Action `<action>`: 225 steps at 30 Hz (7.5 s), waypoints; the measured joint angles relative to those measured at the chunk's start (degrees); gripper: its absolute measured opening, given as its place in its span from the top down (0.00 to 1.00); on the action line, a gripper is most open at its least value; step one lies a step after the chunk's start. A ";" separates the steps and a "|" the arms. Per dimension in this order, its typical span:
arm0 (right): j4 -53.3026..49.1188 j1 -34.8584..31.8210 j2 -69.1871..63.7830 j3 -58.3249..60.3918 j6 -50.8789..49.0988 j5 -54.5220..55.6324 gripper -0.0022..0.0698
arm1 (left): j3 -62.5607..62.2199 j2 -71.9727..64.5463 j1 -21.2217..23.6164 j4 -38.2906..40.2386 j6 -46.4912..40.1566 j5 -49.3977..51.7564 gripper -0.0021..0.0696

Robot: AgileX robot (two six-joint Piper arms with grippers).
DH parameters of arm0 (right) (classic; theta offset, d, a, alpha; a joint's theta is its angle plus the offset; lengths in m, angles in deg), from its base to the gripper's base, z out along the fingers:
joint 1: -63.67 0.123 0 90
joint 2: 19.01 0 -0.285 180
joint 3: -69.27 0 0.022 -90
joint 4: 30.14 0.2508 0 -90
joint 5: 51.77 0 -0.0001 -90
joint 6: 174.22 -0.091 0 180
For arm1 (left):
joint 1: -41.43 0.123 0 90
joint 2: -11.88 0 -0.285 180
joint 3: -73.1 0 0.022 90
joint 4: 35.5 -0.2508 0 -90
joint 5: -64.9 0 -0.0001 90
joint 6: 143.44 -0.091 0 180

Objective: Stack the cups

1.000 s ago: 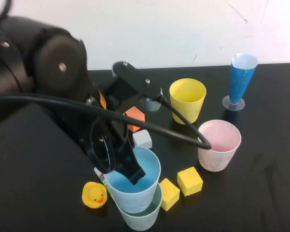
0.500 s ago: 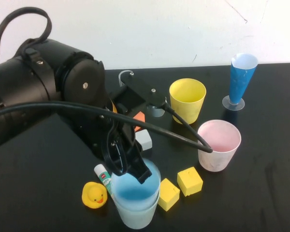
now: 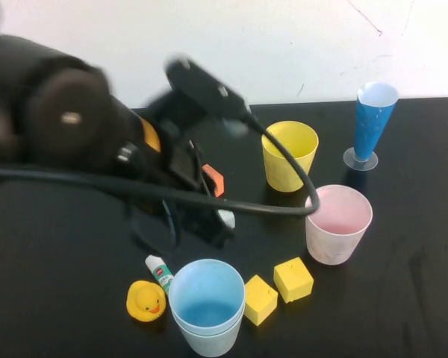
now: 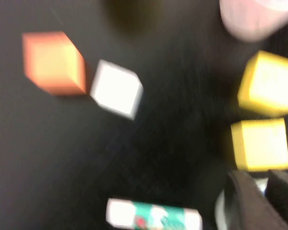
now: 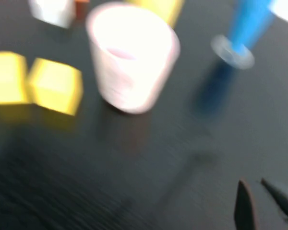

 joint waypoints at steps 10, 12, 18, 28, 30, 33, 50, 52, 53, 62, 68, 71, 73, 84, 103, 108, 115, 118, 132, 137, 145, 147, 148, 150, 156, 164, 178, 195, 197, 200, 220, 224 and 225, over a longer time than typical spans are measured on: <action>8.65 0.12 -17.16 -21.31 5.69 -17.20 0.97 | 0.00 17.00 0.00 -8.25 5.76 -8.81 0.97; 9.20 1.37 -23.00 -25.39 6.81 -19.16 0.97 | 0.00 19.95 0.00 -10.42 9.08 -8.93 0.97; 1.41 11.11 -39.90 -35.76 4.22 -19.74 0.97 | 5.02 29.07 0.00 -15.17 13.69 -9.71 0.97; -16.93 21.04 -56.72 -53.87 -4.56 -20.66 0.92 | 26.49 40.81 0.00 -18.63 16.65 -14.21 0.97; -17.48 21.08 -59.17 -55.81 -4.93 -21.48 0.85 | 29.90 43.16 0.00 -18.63 16.91 -16.23 0.97; -17.87 21.08 -62.52 -57.25 -5.17 -22.26 0.65 | 34.17 45.86 0.00 -18.63 17.18 -18.78 0.97; -15.21 21.17 -72.35 -57.74 -5.37 -21.83 0.83 | 44.02 48.24 0.00 -27.34 17.69 -23.08 0.97; -13.91 21.17 -72.40 -59.13 -5.37 -22.11 0.91 | 45.05 48.24 0.00 -28.85 17.69 -23.08 0.97; -13.44 21.17 -72.40 -60.02 -5.37 -22.48 0.93 | 45.65 48.24 0.00 -29.36 17.69 -23.13 0.97; -11.45 21.17 -72.61 -78.22 -5.37 -23.01 0.94 | 52.62 48.24 0.00 -34.53 18.66 -24.78 0.97; -17.84 21.17 -76.99 -88.07 -9.67 -19.90 0.94 | 53.72 48.24 0.00 -41.54 22.95 -27.25 0.97; -19.30 21.17 -80.24 -89.82 -10.35 -21.42 0.94 | 53.72 48.24 0.00 -44.45 27.17 -27.87 0.97; -19.64 21.17 -82.09 -89.92 -10.79 -22.41 0.94 | 53.72 48.24 0.00 -45.77 28.78 -27.99 0.97; -17.82 21.17 -86.04 -90.30 -12.59 -22.13 0.87 | 53.75 48.24 0.00 -47.42 31.39 -28.46 0.97; -16.72 21.17 -90.76 -90.44 -14.33 -19.98 0.47 | 54.56 48.24 0.00 -49.01 49.49 -56.19 0.97; -16.72 21.17 -92.03 -90.44 -14.33 -20.66 0.70 | 54.64 48.24 0.00 -48.44 53.12 -56.95 0.97; -10.48 21.20 -92.31 -95.18 -14.33 -24.90 0.89 | 54.69 48.24 0.00 -42.16 61.51 -58.51 0.97; -7.81 22.02 -91.35 -99.65 -14.33 -28.41 0.90 | 54.69 48.24 0.00 -36.80 64.05 -58.52 0.97; -23.81 41.91 -71.04 -90.87 -21.14 -33.75 0.90 | 54.69 48.24 0.00 -32.18 64.72 -48.70 0.97; -24.08 45.16 -66.57 -81.88 -22.62 -33.75 0.90 | 54.69 48.24 0.00 -35.21 64.72 -48.35 0.97; -20.33 45.14 -66.30 -75.42 -21.26 -33.75 0.90 | 54.69 48.24 0.00 -38.46 64.72 -48.31 0.97; -19.03 45.14 -66.41 -75.03 -20.00 -33.75 0.90 | 54.69 48.24 0.00 -38.46 64.72 -48.31 0.97; -18.76 45.14 -66.41 -74.93 -19.43 -33.75 0.90 | 54.69 48.24 0.00 -38.57 64.72 -48.31 0.97; -18.39 45.14 -66.95 -74.93 -18.37 -33.75 0.90 | 54.69 48.24 0.00 -38.57 64.72 -48.31 0.97; -17.75 45.14 -70.46 -74.90 -17.60 -33.12 0.89 | 54.69 48.24 0.00 -38.68 64.72 -48.31 0.97; -16.35 45.14 -73.44 -75.06 -17.56 -32.51 0.64 | 54.69 48.24 0.00 -40.30 64.72 -48.31 0.97; -33.89 45.18 -62.91 -88.48 -21.70 -33.79 0.83 | 46.02 48.24 0.00 -53.40 64.72 -30.95 0.97; -50.23 45.18 -15.12 -45.13 -40.28 -25.53 0.97 | 46.44 54.07 0.00 -46.09 60.21 -43.18 0.97; -47.91 45.18 -8.76 -36.36 -40.99 -20.62 0.97 | 48.04 54.07 0.00 -45.97 60.21 -45.48 0.97; -44.16 45.18 -0.69 -22.62 -41.60 -13.29 0.97 | 51.06 54.07 0.00 -45.88 61.96 -48.34 0.97; -40.26 45.18 13.69 10.09 -42.60 1.99 0.97 | 61.50 54.07 0.00 -46.23 63.82 -53.46 0.97; -40.26 45.18 13.69 10.30 -42.64 1.77 0.97 | 61.76 54.07 0.00 -46.23 63.92 -53.46 0.97; -40.26 45.18 13.69 10.30 -42.64 1.77 0.97 | 61.76 54.07 0.00 -46.23 63.92 -53.46 0.97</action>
